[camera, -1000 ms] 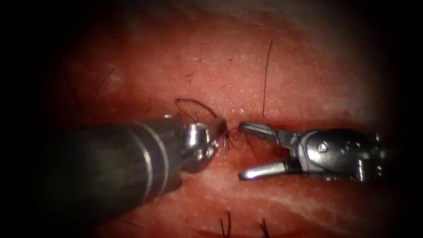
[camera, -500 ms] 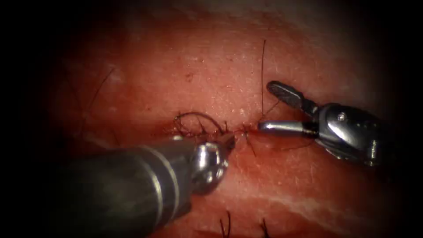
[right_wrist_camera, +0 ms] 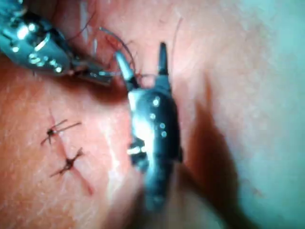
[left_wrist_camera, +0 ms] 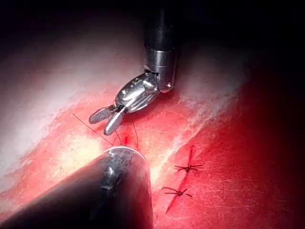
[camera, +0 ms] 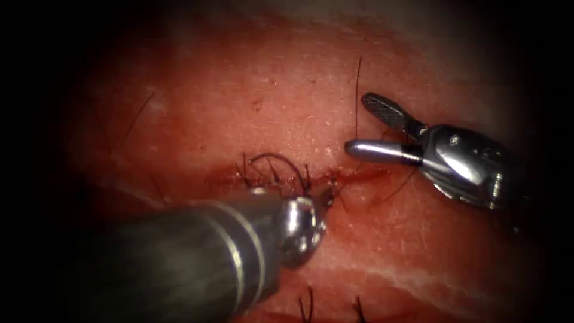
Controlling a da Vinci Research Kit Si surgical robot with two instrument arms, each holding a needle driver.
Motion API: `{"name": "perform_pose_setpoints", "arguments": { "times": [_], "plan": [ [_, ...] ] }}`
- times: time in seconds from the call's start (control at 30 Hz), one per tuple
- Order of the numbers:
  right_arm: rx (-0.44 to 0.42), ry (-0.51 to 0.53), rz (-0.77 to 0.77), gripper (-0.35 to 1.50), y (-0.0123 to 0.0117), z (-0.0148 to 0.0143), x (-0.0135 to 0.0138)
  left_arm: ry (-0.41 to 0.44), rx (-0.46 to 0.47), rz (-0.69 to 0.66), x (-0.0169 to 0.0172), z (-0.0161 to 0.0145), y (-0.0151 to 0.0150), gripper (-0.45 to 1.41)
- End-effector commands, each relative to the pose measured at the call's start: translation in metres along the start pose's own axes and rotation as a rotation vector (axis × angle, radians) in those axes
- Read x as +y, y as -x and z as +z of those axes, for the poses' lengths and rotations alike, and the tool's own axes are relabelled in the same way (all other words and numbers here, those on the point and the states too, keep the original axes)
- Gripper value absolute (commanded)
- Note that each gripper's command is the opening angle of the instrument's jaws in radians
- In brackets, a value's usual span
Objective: Wound Closure
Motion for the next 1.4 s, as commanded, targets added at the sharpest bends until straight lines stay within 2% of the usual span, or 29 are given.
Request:
{"name": "perform_pose_setpoints", "arguments": {
  "times": [0.03,0.27,0.63,0.67,0.7,0.77,1.0,1.13,1.2,1.23,1.3,1.33,1.4],
  "plan": [
    [-0.015,0.009,0.0,0.66,0.0013,0.0003,-0.0004,0.001,0.0,-0.001,0.0008,0.0008,-0.0004,-0.45],
    [-0.095,0.071,-0.012,0.66,0.0032,0.0015,0.0005,0.005,-0.007,0.0,0.001,0.0015,-0.0006,-0.45],
    [-0.097,0.102,-0.01,0.66,0.0035,0.0036,0.0017,0.012,-0.007,0.003,0.0005,0.0023,0.0005,-0.45],
    [-0.097,0.101,-0.01,0.54,0.0035,0.0036,0.0016,0.012,-0.007,0.003,0.0005,0.0023,0.0006,-0.45],
    [-0.097,0.101,-0.011,0.2,0.0036,0.0035,0.0016,0.012,-0.007,0.003,0.0005,0.0024,0.0006,-0.45],
    [-0.097,0.099,-0.011,-0.35,0.0036,0.0033,0.0015,0.012,-0.007,0.003,0.0005,0.0024,0.0006,-0.45],
    [-0.106,0.129,-0.023,-0.35,0.0036,0.0026,0.0009,0.02,-0.008,-0.011,-0.001,0.0023,0.0018,-0.45],
    [-0.102,0.136,-0.062,-0.35,0.0038,0.0013,-0.0004,0.036,-0.024,-0.039,-0.0049,0.0024,0.0038,-0.45],
    [-0.093,0.148,-0.088,-0.35,0.0039,0.0001,-0.0014,0.028,-0.044,-0.067,-0.009,0.0027,0.0055,-0.45],
    [-0.093,0.148,-0.088,-0.35,0.0039,0.0001,-0.0014,0.028,-0.044,-0.067,-0.009,0.0027,0.0055,-0.45],
    [-0.088,0.168,-0.11,-0.35,0.0042,-0.001,-0.0022,0.007,-0.055,-0.094,-0.0139,0.0035,0.0069,-0.45],
    [-0.088,0.168,-0.11,-0.35,0.0042,-0.001,-0.0022,0.007,-0.055,-0.094,-0.0139,0.0035,0.0069,-0.45],
    [-0.085,0.173,-0.122,-0.35,0.0049,-0.0017,-0.0028,-0.018,-0.062,-0.121,-0.0181,0.0043,0.0076,-0.45]
  ]
}}
